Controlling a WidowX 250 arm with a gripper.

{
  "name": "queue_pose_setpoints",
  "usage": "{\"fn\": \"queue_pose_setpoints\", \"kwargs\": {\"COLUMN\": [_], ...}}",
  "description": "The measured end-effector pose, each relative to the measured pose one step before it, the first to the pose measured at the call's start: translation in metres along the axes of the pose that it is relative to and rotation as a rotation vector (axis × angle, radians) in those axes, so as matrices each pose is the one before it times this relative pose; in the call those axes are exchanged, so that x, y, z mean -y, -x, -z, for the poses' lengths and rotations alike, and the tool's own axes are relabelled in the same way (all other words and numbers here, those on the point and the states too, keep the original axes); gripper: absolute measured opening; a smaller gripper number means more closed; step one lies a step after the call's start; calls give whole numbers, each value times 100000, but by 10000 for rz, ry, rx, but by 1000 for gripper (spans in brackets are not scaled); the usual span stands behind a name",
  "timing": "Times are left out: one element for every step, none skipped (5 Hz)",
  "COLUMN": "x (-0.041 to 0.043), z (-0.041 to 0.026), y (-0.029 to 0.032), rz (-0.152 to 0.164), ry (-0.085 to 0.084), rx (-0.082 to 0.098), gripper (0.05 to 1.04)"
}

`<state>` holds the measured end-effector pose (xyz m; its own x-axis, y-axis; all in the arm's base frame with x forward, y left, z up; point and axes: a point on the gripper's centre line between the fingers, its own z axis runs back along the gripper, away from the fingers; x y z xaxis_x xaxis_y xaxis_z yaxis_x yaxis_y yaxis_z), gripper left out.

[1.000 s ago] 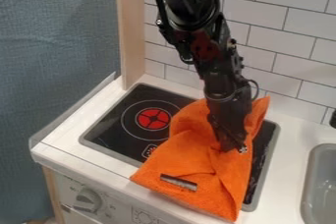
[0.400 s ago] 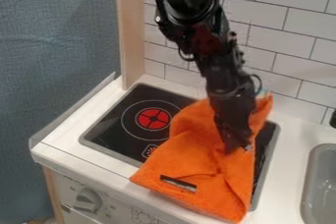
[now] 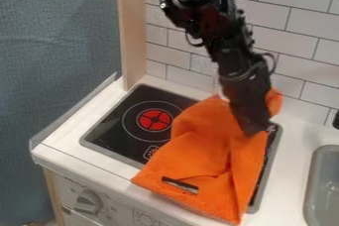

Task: Unfold the cloth from left to right

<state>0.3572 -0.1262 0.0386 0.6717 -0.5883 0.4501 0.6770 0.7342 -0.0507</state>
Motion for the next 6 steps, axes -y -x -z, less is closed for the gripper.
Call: {"fn": "queue_pose_setpoints", "kwargs": {"x": [1978, 124, 726, 493, -6, -163], "z": [1058, 1484, 1413, 1304, 203, -10], "y": [-1779, -782, -343, 412, 171, 338], "rz": [-377, -619, -271, -520, -121, 35], "ry": [-50, 198, 211, 245, 24, -135], "rx": [202, -121, -324, -171, -67, -239], "gripper": [58, 55, 77, 235, 499, 810]}}
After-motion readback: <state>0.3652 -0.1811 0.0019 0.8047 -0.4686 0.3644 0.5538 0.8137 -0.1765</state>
